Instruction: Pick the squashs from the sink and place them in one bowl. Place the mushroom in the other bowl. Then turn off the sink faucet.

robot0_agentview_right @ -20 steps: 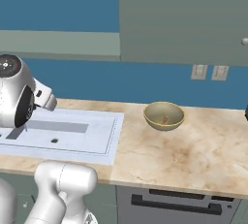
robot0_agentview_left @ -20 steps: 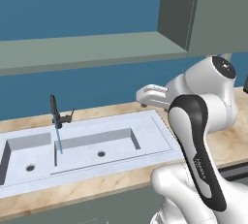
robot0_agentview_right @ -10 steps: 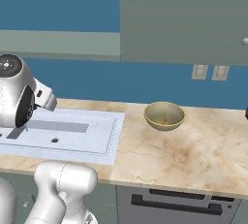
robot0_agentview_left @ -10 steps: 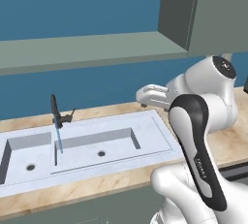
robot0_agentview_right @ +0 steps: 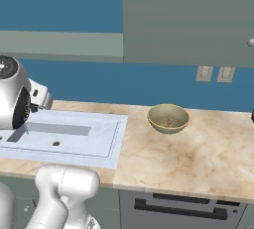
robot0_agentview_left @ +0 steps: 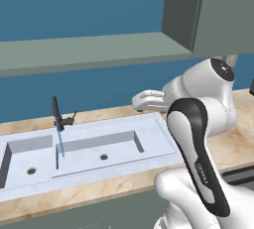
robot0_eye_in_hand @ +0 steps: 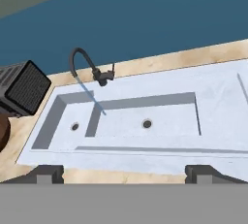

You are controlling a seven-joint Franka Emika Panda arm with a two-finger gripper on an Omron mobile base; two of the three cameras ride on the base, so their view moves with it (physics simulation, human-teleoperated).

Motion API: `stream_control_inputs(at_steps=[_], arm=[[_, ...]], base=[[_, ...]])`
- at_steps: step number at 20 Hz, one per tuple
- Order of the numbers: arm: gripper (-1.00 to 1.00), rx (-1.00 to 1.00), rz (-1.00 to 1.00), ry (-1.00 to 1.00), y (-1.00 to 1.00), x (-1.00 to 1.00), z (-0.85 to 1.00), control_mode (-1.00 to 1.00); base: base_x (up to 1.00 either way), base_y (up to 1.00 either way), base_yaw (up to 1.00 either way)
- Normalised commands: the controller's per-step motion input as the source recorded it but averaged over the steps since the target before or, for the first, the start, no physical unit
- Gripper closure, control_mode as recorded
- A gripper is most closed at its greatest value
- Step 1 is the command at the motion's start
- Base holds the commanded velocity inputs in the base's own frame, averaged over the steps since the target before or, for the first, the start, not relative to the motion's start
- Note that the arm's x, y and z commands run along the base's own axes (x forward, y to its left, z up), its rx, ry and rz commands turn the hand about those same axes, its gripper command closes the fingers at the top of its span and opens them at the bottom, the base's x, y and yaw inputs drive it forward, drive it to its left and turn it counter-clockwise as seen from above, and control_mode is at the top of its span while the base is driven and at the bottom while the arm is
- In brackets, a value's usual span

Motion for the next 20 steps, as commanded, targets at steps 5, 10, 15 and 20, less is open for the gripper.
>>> stream_control_inputs(at_steps=[5,10,15,20], arm=[[-1.0,0.0,0.23,-0.09,-0.01,-0.06,-0.23,-1.0],[-1.0,0.03,0.2,-0.08,0.0,0.0,-0.25,-1.0],[-1.0,0.0,0.14,-0.13,0.0,0.05,-0.09,-1.0],[-1.0,0.0,0.13,-0.14,0.0,0.05,-0.06,-1.0]], base=[[0.0,0.0,0.0],[0.0,0.0,0.0],[0.0,0.0,0.0],[0.0,0.0,0.0]])
